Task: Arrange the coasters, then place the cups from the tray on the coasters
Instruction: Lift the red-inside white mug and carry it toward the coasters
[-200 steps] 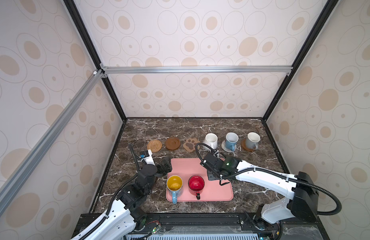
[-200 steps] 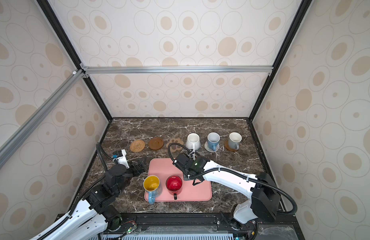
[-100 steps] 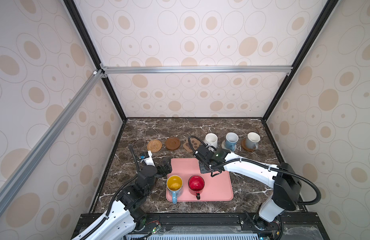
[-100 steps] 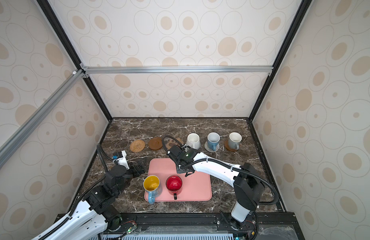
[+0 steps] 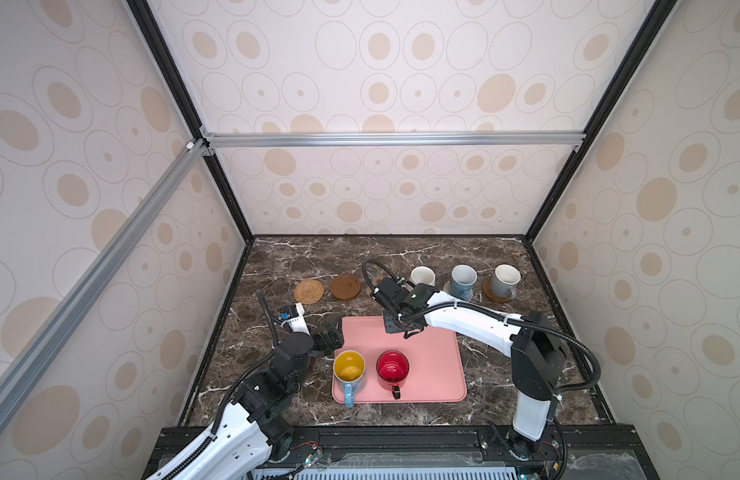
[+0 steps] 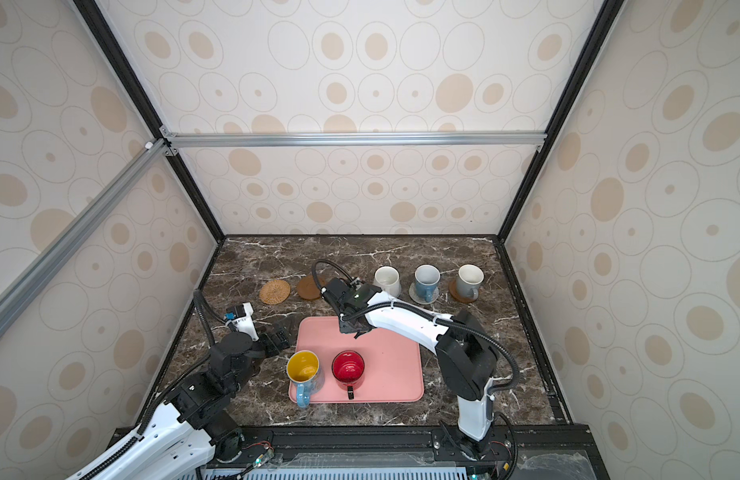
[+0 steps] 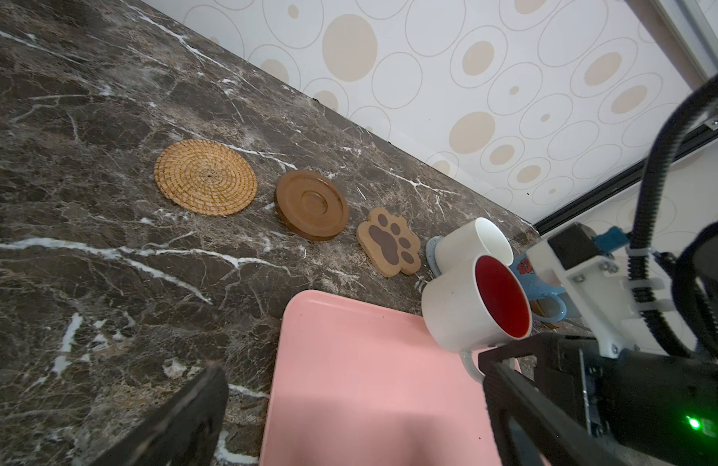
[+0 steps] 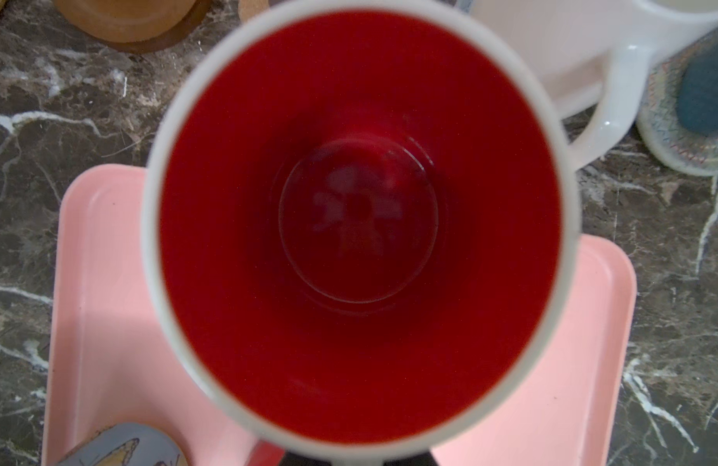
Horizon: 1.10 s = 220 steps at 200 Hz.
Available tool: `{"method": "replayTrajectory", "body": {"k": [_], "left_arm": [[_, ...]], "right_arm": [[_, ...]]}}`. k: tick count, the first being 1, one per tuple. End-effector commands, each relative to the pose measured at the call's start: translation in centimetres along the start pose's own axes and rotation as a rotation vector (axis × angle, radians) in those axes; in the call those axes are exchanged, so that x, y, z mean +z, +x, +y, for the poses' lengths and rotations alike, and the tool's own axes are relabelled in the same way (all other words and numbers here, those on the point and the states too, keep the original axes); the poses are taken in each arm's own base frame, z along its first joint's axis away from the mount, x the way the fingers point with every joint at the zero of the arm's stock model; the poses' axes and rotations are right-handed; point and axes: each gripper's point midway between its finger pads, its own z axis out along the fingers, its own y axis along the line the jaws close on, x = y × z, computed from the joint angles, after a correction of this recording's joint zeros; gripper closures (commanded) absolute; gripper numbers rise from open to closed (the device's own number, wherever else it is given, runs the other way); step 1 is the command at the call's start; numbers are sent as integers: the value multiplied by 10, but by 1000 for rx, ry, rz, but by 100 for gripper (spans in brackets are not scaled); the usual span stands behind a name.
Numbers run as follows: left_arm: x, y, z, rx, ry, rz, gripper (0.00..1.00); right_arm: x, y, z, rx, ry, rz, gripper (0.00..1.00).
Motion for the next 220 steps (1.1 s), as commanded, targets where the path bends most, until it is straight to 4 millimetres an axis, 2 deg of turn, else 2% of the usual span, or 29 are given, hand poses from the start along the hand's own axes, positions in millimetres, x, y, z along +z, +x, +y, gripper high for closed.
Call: {"method": "replayTrajectory", "body": {"k": [1, 122, 220], "left_arm": [[-1, -1, 4, -11, -13, -3, 0], [-1, 7, 7, -23, 4, 7, 0], [-1, 14, 10, -52, 15, 13, 0]], "right_arm": [[-6, -21, 3, 36, 8, -53, 87], [32, -67, 21, 77, 31, -64, 87], [55, -86, 23, 105, 46, -63, 87]]}}
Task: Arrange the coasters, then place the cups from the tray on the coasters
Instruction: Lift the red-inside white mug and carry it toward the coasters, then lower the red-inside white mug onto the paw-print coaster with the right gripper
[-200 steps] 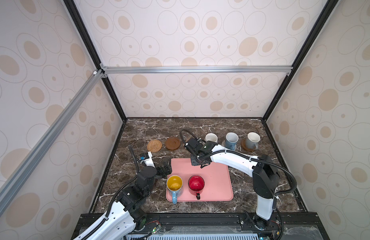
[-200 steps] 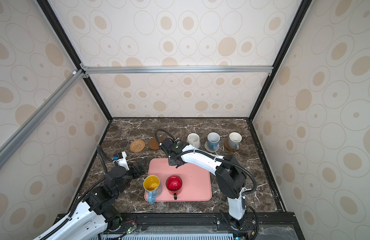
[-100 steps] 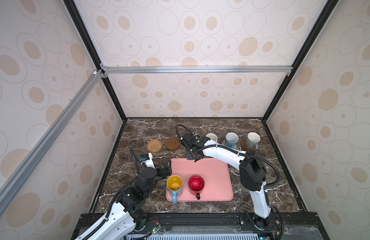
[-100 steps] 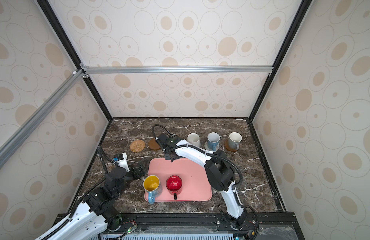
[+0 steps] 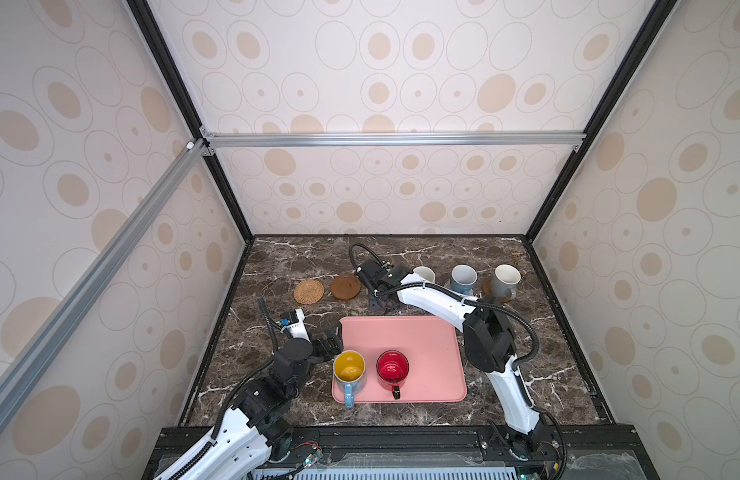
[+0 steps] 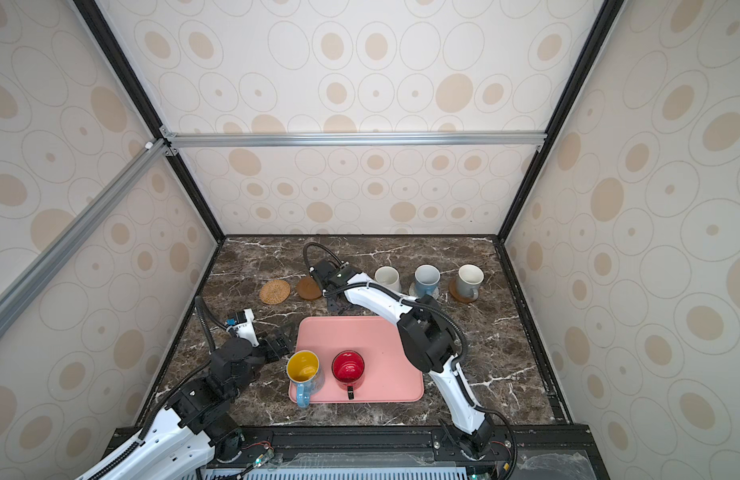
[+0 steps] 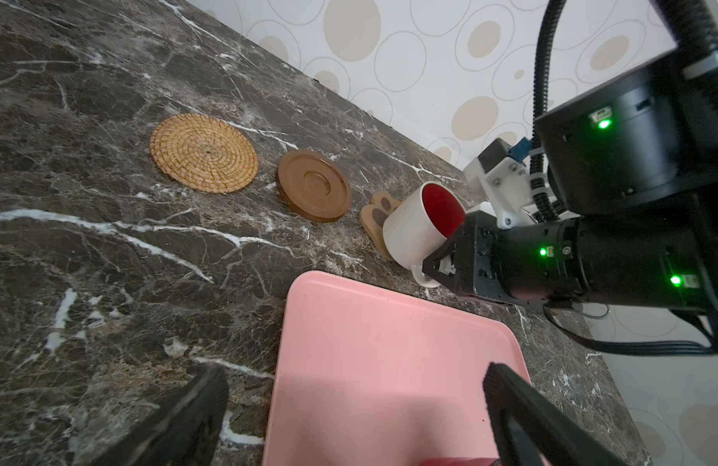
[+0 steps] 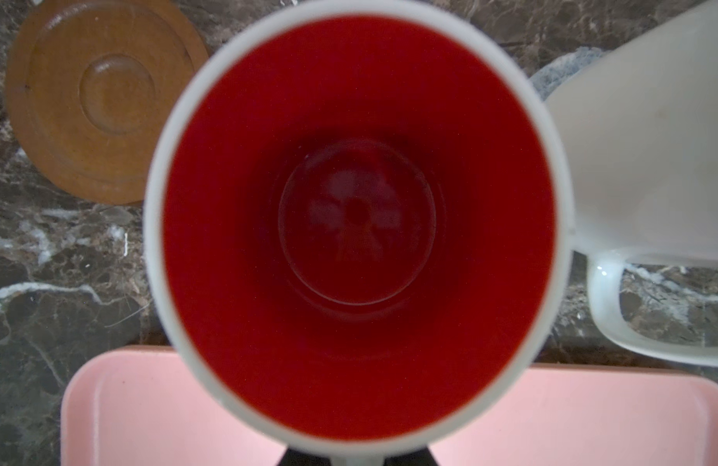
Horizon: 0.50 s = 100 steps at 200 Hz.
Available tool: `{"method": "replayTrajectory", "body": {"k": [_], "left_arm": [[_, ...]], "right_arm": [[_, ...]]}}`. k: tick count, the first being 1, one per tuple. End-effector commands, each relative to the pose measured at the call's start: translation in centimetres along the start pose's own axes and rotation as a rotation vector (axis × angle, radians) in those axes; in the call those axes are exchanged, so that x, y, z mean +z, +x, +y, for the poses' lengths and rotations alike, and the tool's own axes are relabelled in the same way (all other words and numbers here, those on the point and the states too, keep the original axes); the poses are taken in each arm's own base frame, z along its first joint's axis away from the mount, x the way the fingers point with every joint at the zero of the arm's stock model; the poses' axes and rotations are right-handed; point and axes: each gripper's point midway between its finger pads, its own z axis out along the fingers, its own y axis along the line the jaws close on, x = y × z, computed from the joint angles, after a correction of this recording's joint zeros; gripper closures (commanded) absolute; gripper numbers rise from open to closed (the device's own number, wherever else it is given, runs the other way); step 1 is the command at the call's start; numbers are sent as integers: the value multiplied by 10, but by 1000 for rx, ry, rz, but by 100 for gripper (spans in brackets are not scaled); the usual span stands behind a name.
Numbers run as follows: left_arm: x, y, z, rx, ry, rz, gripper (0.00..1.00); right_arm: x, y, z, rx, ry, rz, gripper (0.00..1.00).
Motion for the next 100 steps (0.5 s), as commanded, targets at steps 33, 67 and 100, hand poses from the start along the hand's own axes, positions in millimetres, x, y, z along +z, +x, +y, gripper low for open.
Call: {"method": "replayTrajectory", "body": {"k": [33, 67, 100], "left_arm": [[-1, -4, -2, -38, 12, -17, 0], [-2, -4, -2, -40, 15, -15, 0], [-1, -3, -3, -48, 20, -10, 0]], "right_arm": [[-1, -25, -3, 42, 14, -63, 87], [2, -29, -4, 50, 15, -64, 87], [4, -33, -4, 51, 16, -75, 87]]}}
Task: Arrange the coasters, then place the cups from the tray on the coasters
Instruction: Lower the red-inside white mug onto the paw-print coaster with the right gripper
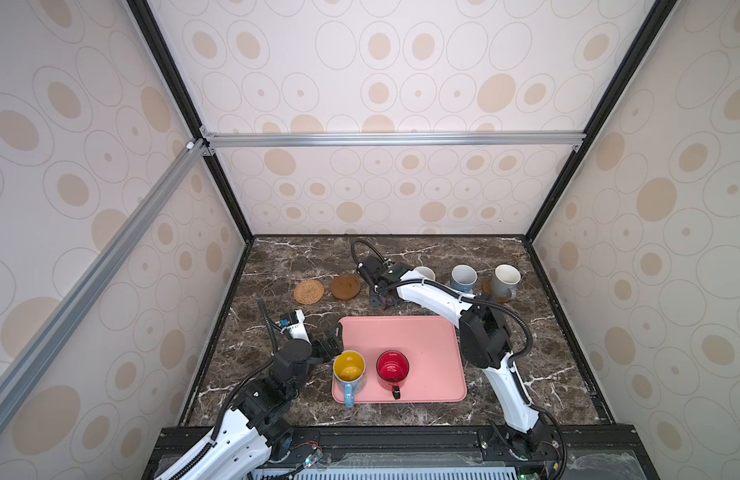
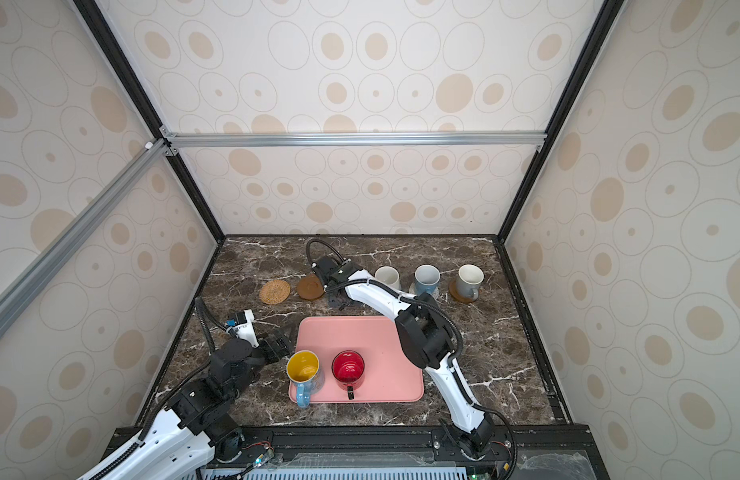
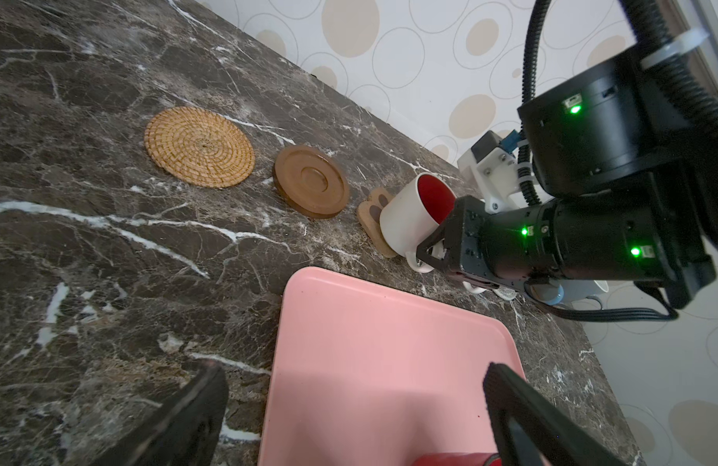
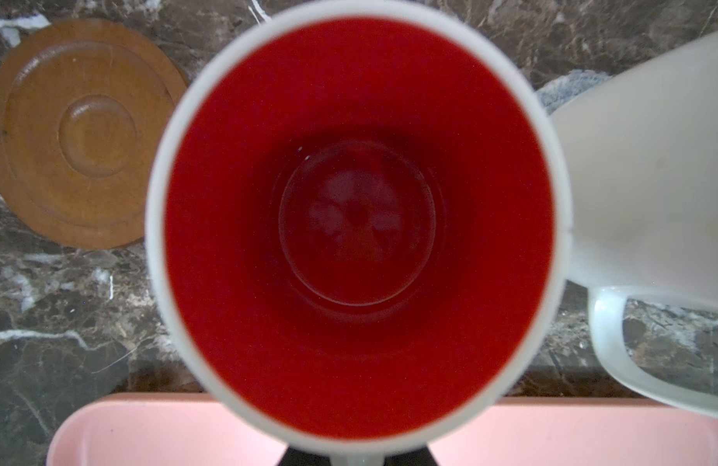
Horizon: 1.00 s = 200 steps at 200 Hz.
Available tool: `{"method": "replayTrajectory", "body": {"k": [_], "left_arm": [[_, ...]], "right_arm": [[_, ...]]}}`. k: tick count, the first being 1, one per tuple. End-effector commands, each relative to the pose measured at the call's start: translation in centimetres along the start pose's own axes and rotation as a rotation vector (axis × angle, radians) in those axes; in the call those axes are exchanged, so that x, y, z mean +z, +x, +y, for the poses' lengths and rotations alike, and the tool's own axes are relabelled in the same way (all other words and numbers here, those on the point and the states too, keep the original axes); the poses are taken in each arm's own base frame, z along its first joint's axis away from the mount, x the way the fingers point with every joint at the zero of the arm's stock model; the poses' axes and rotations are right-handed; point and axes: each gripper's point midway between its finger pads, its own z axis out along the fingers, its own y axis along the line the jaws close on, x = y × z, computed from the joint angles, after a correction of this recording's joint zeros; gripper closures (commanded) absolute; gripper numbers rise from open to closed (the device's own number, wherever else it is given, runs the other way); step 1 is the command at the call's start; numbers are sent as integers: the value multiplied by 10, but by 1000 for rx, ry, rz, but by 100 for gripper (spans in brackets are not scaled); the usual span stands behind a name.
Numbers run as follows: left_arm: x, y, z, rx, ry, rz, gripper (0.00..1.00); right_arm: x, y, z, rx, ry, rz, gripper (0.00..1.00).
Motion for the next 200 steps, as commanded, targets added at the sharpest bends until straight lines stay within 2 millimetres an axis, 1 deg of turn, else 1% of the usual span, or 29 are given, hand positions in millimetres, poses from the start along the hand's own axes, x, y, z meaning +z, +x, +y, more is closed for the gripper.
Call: {"method": "replayTrajectory", "body": {"k": [1, 131, 178, 200], "left_arm": [[-1, -6, -2, -35, 10, -20, 0], [-2, -3, -2, -48, 15, -7, 0], [-3, -3, -3, -49, 20, -6, 0], [-3, -3, -3, -53, 20, -3, 0]], "right_arm": [[-5, -20, 1, 24, 9, -65, 87], [3, -26, 1, 32, 14, -67, 87], [5, -32, 1, 30, 20, -73, 87], [9, -32, 0, 30, 23, -68, 87]]}}
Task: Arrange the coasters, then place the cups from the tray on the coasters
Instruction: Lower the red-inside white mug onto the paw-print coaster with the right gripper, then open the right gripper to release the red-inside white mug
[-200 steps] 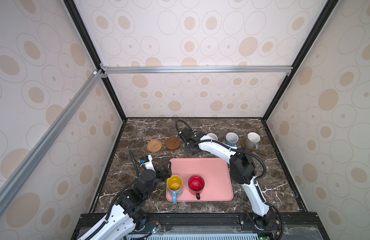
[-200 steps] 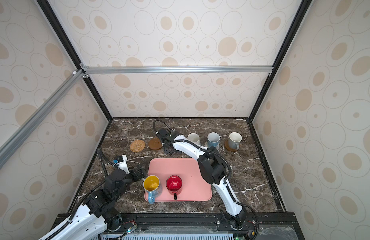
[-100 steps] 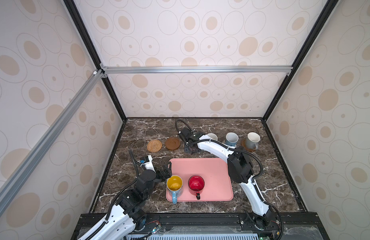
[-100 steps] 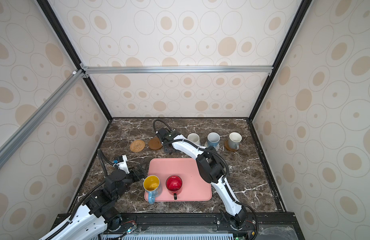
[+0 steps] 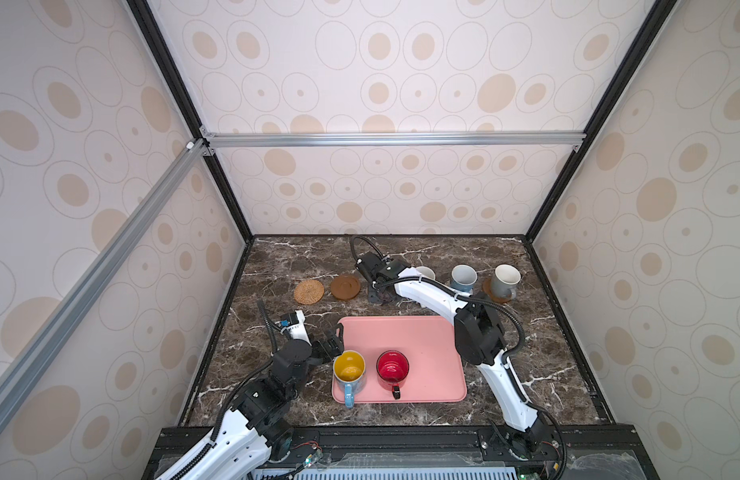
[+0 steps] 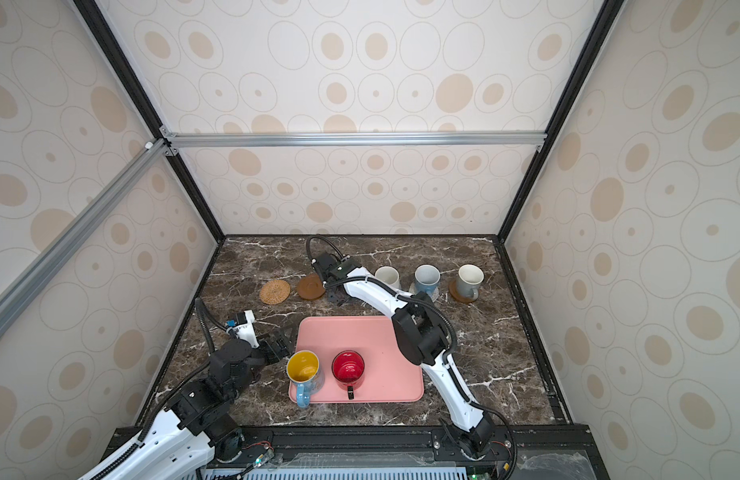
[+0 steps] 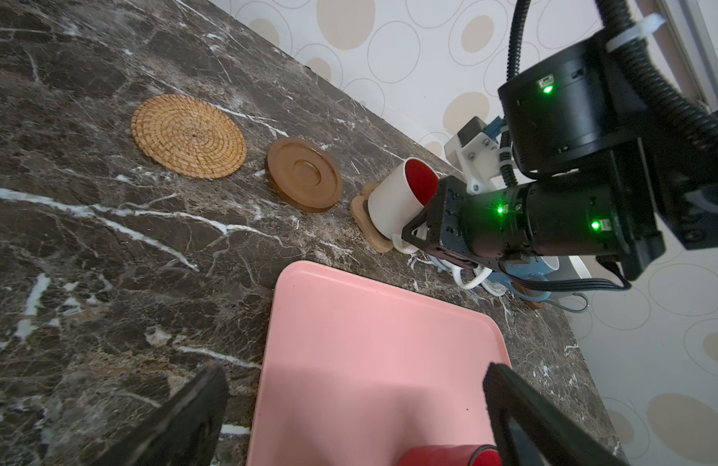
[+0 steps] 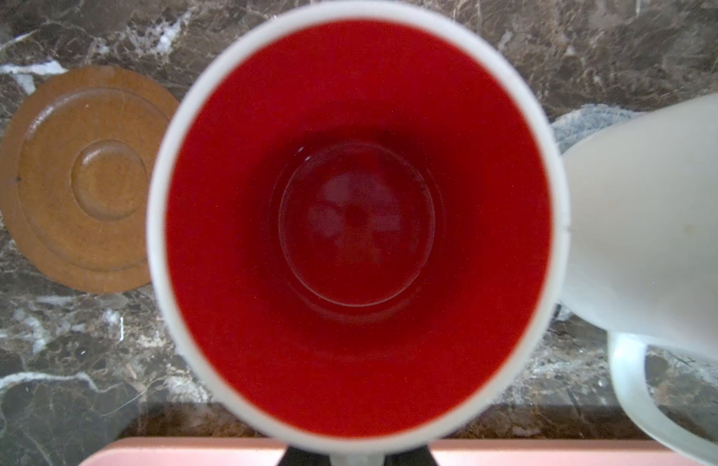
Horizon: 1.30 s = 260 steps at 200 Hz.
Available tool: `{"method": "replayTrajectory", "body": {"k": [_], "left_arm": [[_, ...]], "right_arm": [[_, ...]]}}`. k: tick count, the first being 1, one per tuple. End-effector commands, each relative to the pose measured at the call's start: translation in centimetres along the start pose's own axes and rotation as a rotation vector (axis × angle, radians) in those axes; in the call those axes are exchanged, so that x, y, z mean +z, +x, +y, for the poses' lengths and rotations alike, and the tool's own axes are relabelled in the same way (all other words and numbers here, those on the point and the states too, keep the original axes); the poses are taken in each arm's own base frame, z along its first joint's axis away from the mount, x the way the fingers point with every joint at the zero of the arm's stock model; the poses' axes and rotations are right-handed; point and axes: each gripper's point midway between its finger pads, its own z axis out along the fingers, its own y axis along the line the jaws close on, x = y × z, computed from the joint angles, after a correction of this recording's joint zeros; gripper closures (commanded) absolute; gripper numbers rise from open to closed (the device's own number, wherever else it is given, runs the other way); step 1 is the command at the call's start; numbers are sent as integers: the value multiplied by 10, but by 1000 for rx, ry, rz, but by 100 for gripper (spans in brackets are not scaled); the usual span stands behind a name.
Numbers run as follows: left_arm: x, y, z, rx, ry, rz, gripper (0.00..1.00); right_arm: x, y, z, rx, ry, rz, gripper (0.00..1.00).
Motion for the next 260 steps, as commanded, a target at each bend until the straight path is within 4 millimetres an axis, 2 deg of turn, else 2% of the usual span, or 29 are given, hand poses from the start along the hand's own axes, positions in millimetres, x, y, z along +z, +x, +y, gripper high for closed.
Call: {"method": "replayTrajectory", "body": {"k": [1, 68, 159, 260], "left_arm": [[-2, -6, -1, -29, 3, -18, 0], [-4, -5, 0, -34, 3, -16, 0], [-6, -6, 0, -51, 7, -13, 0], [-7, -8, 0, -47, -1, -21, 0]], "right_arm": [[-3, -17, -3, 13, 25, -55, 87], [6, -8, -5, 16, 30, -16, 86], [7, -3, -6, 28, 31, 5, 65], [-2, 1, -3, 33, -6, 23, 60]]}}
